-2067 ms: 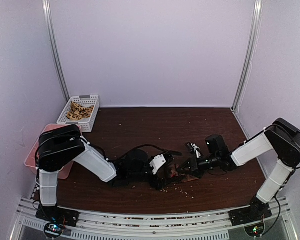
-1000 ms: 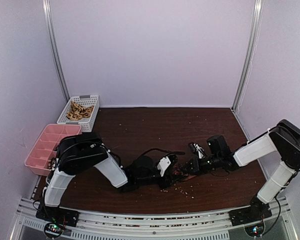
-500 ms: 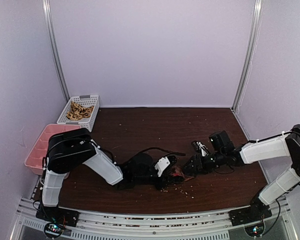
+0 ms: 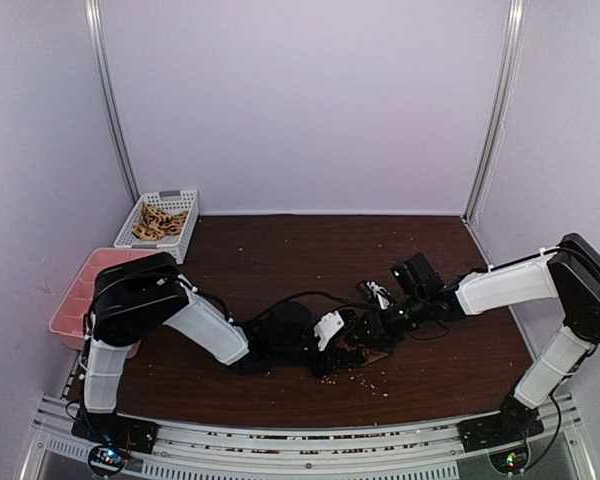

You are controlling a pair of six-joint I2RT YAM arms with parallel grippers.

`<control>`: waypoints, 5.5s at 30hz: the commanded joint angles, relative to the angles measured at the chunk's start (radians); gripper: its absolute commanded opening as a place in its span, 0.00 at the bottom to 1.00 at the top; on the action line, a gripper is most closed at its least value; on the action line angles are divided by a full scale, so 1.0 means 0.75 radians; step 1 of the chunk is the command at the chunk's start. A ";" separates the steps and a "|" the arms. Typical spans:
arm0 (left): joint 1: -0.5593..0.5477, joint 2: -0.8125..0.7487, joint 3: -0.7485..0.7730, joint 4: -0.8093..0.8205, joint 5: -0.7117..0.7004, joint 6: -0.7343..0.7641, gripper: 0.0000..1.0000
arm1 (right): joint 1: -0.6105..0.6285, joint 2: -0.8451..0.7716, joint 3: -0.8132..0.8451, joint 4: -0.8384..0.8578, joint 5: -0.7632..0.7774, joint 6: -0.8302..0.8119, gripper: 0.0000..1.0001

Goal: Roll the ties
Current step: Roll the tie at the center of the board.

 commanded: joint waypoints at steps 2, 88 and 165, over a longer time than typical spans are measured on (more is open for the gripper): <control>0.000 0.014 -0.020 -0.227 -0.013 0.046 0.46 | 0.004 0.070 -0.050 -0.064 0.105 -0.051 0.00; -0.025 0.369 -0.377 1.107 0.035 0.055 0.21 | -0.064 0.050 0.044 -0.044 0.085 -0.048 0.38; -0.075 0.246 -0.493 1.110 -0.499 0.126 0.10 | -0.027 0.051 -0.090 -0.093 0.213 -0.158 0.00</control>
